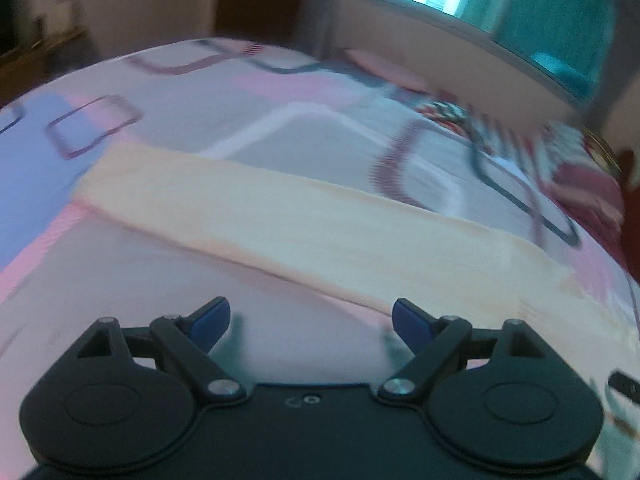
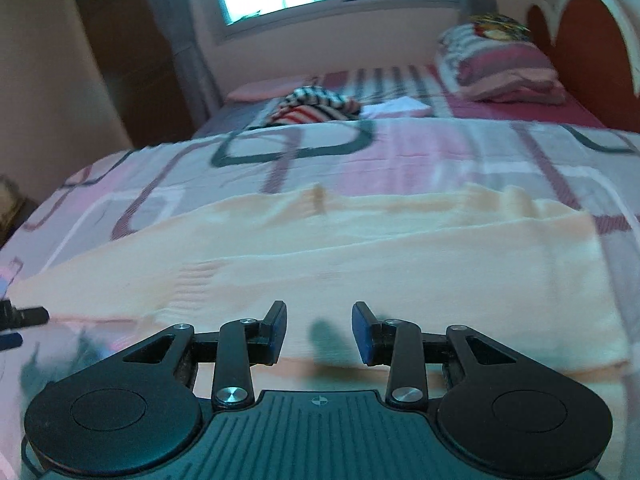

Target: Fold small clothes

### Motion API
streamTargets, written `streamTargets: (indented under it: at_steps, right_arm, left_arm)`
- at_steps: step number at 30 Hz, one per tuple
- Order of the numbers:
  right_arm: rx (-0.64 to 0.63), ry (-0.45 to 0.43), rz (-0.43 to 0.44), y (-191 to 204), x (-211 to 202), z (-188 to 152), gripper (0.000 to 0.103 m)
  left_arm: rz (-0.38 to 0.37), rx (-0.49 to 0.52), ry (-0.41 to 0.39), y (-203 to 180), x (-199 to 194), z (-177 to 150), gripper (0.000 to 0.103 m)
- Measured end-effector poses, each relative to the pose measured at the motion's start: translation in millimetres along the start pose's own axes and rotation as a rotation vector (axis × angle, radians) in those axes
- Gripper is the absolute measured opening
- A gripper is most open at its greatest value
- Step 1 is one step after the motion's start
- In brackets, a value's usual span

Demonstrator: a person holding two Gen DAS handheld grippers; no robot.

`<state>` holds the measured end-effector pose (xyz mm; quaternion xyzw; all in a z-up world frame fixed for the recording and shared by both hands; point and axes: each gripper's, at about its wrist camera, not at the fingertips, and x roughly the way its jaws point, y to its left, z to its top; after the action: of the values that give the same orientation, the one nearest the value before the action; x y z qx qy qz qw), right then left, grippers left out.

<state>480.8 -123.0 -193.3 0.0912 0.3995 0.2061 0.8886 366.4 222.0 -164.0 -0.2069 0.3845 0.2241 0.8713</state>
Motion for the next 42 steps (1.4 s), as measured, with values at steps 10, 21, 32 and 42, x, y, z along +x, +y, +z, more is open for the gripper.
streamTargets:
  at_steps: [10,21,32,42]
  right_arm:
    - [-0.051,0.029,0.070,64,35,-2,0.036]
    - [-0.054,0.050,0.034,77,62,-3,0.036]
    - [-0.043,0.060,0.010,74,73,0,0.036]
    - [0.092,0.006,0.031,34,32,5,0.036]
  left_arm:
    - [0.033,-0.205,-0.020,79,13,25,0.078]
    - [-0.027,-0.424,-0.100,123,47,49,0.060]
    - [-0.039,-0.446,-0.175,123,40,59,0.002]
    - [-0.409,-0.092,-0.175,-33,-11,67,0.002]
